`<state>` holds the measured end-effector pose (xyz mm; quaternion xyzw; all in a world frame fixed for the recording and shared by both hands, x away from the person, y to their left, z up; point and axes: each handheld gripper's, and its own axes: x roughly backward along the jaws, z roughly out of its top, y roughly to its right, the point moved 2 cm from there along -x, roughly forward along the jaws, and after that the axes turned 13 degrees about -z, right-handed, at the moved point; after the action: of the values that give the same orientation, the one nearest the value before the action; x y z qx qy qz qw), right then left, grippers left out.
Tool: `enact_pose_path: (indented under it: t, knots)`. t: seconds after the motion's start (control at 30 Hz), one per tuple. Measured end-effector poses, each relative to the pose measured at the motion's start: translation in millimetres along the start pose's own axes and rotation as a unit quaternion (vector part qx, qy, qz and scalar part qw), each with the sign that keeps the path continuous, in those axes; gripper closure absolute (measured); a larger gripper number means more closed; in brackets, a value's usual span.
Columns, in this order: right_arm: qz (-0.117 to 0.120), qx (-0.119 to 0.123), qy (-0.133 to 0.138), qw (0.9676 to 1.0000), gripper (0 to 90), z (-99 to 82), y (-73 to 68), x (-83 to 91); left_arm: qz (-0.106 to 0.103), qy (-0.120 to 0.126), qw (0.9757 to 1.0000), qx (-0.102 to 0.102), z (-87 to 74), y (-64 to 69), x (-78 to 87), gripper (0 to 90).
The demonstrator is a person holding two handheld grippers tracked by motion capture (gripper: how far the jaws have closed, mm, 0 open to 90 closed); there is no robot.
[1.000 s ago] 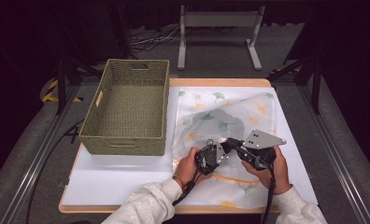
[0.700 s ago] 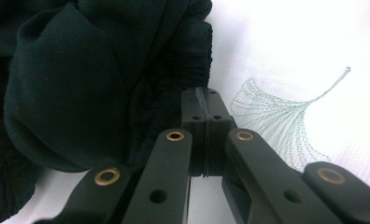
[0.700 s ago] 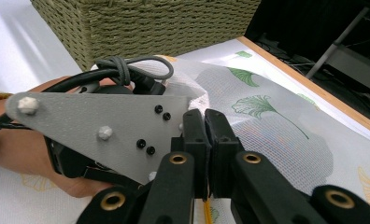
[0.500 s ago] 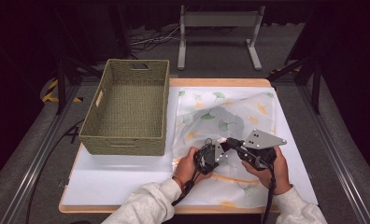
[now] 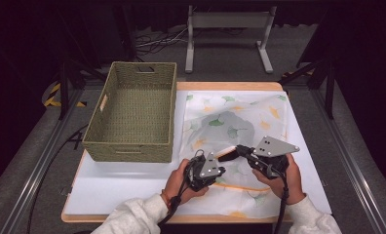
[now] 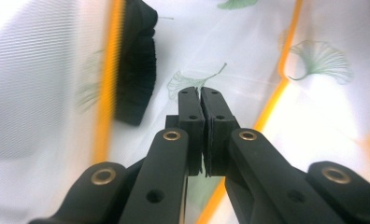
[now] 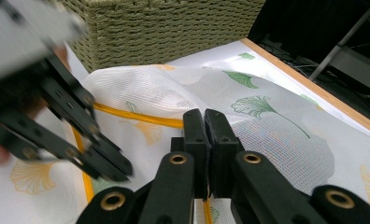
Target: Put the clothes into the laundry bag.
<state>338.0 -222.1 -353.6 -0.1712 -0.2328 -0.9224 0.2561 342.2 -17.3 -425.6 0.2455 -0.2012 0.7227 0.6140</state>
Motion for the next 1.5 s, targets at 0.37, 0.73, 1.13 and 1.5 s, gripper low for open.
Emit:
enact_pose_path:
  t: [0.37, 0.73, 1.13, 1.5]
  knots:
    - [0.022, 0.005, -0.008, 0.9997, 88.9, -0.1, -5.8, 7.3, 0.042, 0.028, 0.9985, 0.022, -30.5, -8.7, 72.0, 86.0]
    - [0.033, 0.009, -0.019, 0.9992, 88.8, -5.6, -10.8, 9.8, 0.068, 0.022, 0.9966, 0.040, -59.2, -15.2, 102.6, 83.2]
    - [0.040, 0.014, -0.037, 0.9984, 88.8, -15.9, -14.9, 7.3, 0.094, 0.036, 0.9933, 0.057, -84.4, -14.2, 133.2, 78.6]
    - [0.048, 0.016, -0.052, 0.9974, 88.7, -24.7, -17.8, 4.8, 0.118, 0.041, 0.9887, 0.083, -106.6, -16.6, 151.9, 77.5]
